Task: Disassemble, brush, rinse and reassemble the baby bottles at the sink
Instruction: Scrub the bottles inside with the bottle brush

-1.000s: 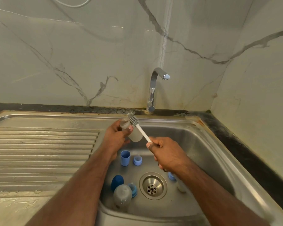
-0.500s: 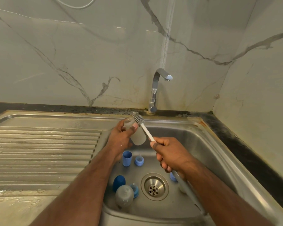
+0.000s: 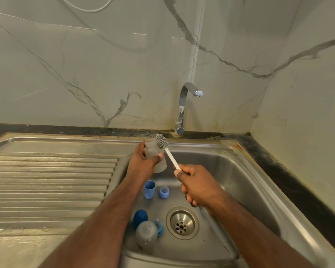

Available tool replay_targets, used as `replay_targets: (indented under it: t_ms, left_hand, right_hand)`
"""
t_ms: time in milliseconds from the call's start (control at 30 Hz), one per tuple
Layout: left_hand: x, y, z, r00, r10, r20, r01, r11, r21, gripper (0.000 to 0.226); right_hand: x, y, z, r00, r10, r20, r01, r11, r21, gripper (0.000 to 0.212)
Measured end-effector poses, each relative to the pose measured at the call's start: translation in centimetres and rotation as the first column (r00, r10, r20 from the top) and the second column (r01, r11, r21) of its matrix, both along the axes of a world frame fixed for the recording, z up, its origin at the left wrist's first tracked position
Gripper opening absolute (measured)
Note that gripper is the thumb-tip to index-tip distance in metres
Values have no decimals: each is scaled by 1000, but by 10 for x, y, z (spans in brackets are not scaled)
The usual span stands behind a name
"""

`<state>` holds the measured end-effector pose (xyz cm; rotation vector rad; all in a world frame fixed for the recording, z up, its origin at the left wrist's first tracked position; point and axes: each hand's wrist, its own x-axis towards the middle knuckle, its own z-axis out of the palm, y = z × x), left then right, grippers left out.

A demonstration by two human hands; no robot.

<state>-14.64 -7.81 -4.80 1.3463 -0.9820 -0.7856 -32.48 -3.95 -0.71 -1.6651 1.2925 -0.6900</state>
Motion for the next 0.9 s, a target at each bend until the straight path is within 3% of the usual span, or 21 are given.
replay_targets:
  t_ms: [133, 300, 500, 667, 900]
  left_hand:
    - [-10, 3, 1, 991, -86, 102, 86, 996, 1, 54]
    - [0, 1, 4, 998, 34, 52, -35, 999, 15, 47]
    - [-14, 3, 0, 991, -113, 67, 111, 993, 29, 63]
    - [2, 1, 4, 999, 40, 22, -40, 999, 22, 51]
    - [-15, 4, 0, 985, -115, 125, 115, 993, 9, 68]
  right_hand:
    - [0, -5, 2, 997, -48, 62, 46, 998, 35, 19]
    - [3, 3, 1, 999, 9, 36, -11, 999, 35, 22]
    - [-2, -6, 1, 995, -68, 67, 64, 997, 52, 26]
    - [3, 5, 0, 997, 14, 80, -20, 997, 70, 22]
    - [-2, -4, 2, 993, -70, 100, 62, 995, 78, 18]
